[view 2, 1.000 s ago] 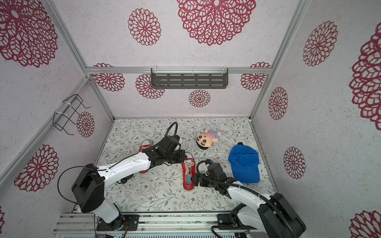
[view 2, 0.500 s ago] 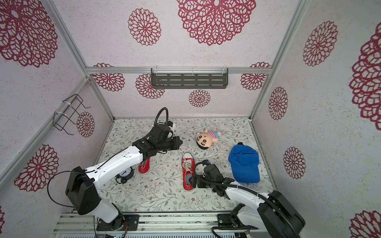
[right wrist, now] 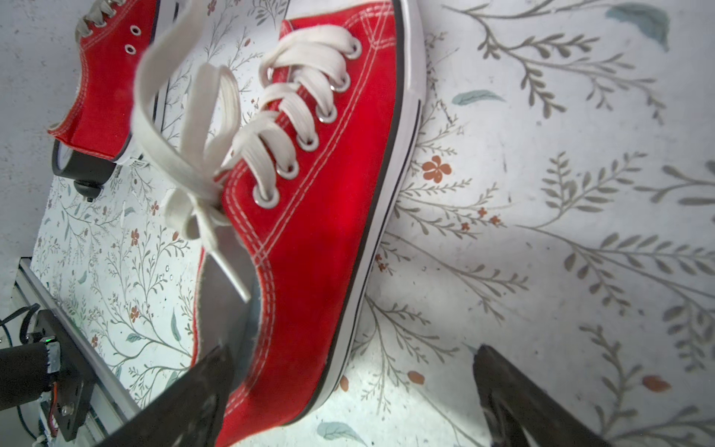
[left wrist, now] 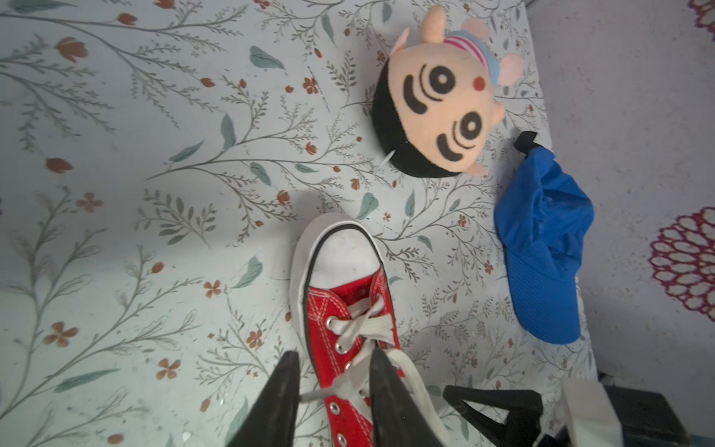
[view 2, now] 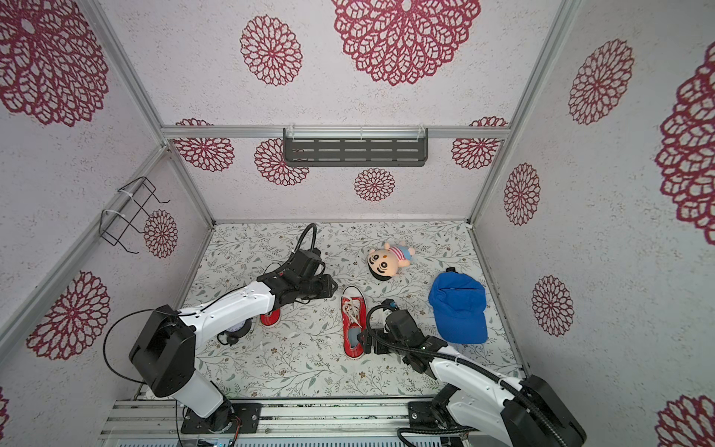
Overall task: Remove the insole from the shoe
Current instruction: Untie the shoelace on the shoe.
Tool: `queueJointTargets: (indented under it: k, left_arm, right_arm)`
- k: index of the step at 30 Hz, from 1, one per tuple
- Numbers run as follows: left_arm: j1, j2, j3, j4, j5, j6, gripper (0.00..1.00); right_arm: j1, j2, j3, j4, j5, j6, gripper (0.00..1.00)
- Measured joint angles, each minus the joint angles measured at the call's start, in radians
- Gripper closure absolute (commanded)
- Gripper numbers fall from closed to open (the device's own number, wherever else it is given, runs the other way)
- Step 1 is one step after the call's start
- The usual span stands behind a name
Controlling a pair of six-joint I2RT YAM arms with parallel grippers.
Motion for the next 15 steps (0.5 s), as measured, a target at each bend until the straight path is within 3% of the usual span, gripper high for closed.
queueJointTargets:
  k: [4, 11, 15]
  left_arm:
    - [0.021, -0.055, -0.028, -0.04, -0.053, 0.02, 0.4]
    - [0.023, -0.277, -0.172, -0.055, -0.053, 0.036, 0.39]
    - [-0.029, -0.323, -0.28, -0.02, -0.016, 0.019, 0.38]
  right_arm:
    - [0.0, -0.034, 0.015, -0.047, 0.005, -0.023, 0.01]
    - [0.0, -0.108, 0.079, -0.105, -0.003, -0.103, 0.09]
    - [-0.001, -0.109, 0.096, -0.079, -0.044, -0.154, 0.14]
